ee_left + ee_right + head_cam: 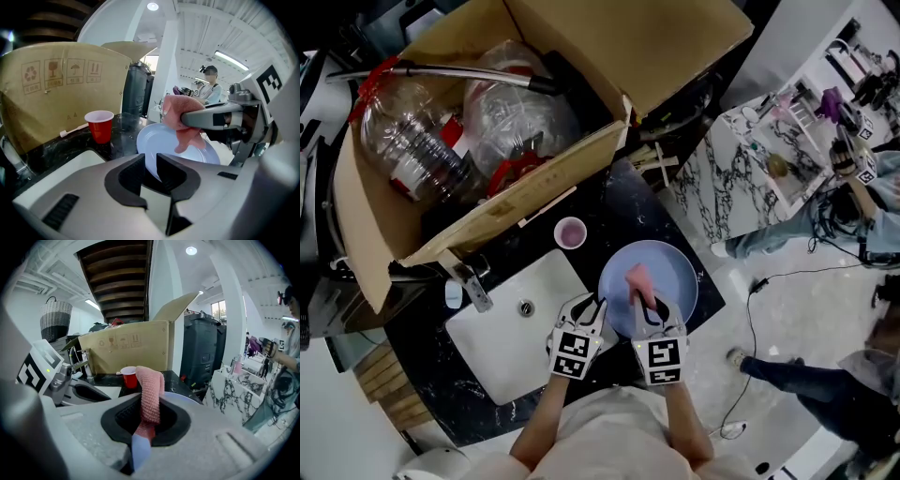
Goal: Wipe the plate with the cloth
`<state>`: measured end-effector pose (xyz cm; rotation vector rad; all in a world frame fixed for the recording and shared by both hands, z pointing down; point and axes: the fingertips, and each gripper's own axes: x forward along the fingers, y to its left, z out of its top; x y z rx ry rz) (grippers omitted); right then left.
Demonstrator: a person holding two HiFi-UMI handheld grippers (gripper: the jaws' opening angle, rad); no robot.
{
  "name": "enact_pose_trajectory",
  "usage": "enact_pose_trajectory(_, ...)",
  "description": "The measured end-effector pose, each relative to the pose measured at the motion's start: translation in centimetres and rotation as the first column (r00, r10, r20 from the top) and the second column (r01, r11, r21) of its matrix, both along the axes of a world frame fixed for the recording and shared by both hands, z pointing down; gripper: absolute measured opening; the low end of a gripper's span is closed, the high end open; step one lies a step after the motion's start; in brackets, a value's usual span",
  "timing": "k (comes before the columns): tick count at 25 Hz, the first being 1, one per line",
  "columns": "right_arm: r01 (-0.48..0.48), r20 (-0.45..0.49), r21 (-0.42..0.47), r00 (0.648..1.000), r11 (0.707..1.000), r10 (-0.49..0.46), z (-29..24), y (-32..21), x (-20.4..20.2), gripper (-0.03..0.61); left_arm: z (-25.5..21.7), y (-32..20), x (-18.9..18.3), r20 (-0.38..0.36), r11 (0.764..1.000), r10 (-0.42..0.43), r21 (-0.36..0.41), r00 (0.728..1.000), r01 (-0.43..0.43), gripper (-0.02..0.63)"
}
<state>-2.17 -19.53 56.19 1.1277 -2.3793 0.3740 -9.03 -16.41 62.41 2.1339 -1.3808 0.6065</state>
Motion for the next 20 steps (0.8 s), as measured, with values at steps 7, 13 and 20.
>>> enact_pose_trajectory(7,-0.004,0.02,-0.022,1.0,1.0,0.004,1.6,-1.6,-1.6,0.028,0.6,-0.5,0.0,0.004,1.0,-0.001,-0.009,1.0,0.001,0.075)
enact_pose_trajectory(13,0.003,0.065,-0.045,0.998,0.999,0.0,2.5,-2.8,-3.1,0.028,1.1,-0.6,0.2,0.004,1.0,0.002,-0.025,1.0,-0.002,0.075)
enact_pose_trajectory(20,0.008,0.084,-0.081,0.996,0.997,-0.001,4.2,-4.0,-4.4,0.028,1.2,-0.9,-0.1,0.013,0.999,-0.017,-0.033,1.0,0.017,0.075)
